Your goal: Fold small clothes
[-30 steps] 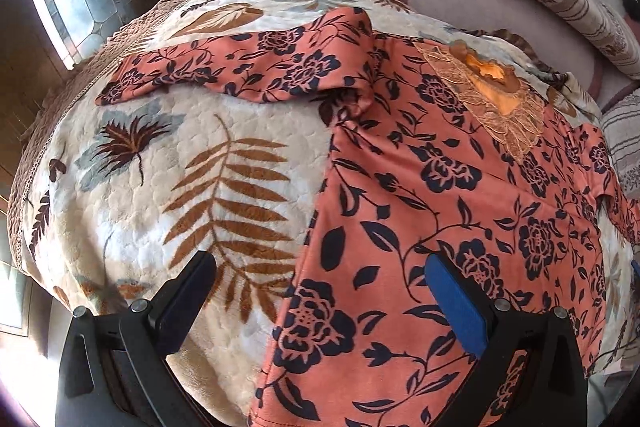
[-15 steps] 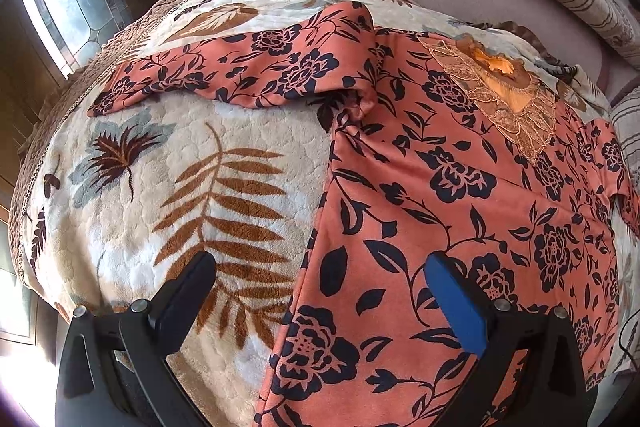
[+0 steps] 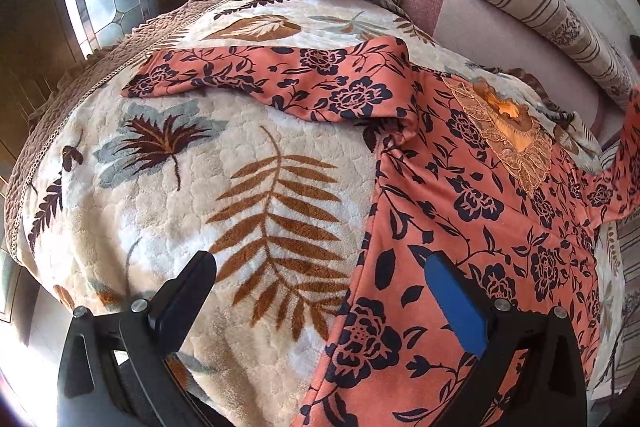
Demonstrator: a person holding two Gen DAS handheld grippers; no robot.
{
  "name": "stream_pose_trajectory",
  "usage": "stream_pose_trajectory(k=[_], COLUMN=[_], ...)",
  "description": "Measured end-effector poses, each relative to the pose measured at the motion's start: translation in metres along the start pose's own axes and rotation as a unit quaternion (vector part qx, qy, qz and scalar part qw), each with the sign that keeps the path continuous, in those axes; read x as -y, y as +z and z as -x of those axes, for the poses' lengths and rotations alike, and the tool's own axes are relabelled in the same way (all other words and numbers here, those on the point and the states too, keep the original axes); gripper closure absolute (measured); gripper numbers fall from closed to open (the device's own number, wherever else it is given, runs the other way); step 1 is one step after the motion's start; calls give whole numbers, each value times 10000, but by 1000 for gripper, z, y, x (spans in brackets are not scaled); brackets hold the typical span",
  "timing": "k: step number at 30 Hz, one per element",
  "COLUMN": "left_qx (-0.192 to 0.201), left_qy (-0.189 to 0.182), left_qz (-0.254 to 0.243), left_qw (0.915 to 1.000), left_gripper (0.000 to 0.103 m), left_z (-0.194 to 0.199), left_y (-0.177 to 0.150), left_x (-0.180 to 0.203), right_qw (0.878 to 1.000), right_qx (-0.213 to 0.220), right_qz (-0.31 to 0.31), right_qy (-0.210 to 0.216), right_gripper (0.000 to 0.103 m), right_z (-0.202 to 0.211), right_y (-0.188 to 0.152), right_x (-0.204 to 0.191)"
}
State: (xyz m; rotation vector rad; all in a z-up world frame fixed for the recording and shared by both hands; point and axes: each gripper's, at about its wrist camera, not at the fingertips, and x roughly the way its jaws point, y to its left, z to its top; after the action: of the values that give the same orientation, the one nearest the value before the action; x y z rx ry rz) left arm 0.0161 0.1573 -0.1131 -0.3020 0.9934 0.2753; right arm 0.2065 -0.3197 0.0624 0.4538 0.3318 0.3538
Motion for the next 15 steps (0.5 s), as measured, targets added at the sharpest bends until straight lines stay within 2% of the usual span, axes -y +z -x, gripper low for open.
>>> stream_pose_trajectory(k=[2, 3, 4, 5, 6, 7, 9, 10, 12, 15], left_qx=[73, 79, 71, 59, 60, 75, 83, 100, 212, 235], left_qy=[16, 34, 34, 28, 35, 47, 48, -2, -142, -615], left_qz=[68, 117, 169, 218, 250, 272, 280, 247, 108, -148], left_qw=[9999, 9999, 9998, 9997, 9997, 9996, 9996, 9996, 9996, 9977], left_gripper=[0, 0, 0, 0, 0, 0, 0, 0, 0, 0], left_z=[4, 4, 4, 3, 3, 3, 2, 2, 4, -4], left_y=[-1, -1, 0, 1, 3, 5, 11, 15, 25, 47], left_x=[-11, -17, -22, -26, -30, -32, -31, -29, -17, 20], right_qw=[9982, 9962, 9935, 9899, 9862, 9793, 9555, 9487, 9490, 9574], right_qx=[-365, -663, -987, -1292, -1543, -1929, -2811, -2967, -2885, -2500], right_qz=[-127, -179, -249, -385, -518, -601, -880, -1090, -1274, -1432], right_qy=[458, 535, 519, 445, 309, 152, -117, -66, -7, 174], right_gripper=[94, 81, 39, 13, 1, 1, 4, 16, 21, 21], right_z=[-26, -46, -67, -88, -107, -127, -156, -144, -120, -91], right_y=[-37, -59, -84, -112, -142, -171, -221, -238, -242, -219], right_x=[-36, -47, -52, -52, -45, -34, -6, 12, 31, 48])
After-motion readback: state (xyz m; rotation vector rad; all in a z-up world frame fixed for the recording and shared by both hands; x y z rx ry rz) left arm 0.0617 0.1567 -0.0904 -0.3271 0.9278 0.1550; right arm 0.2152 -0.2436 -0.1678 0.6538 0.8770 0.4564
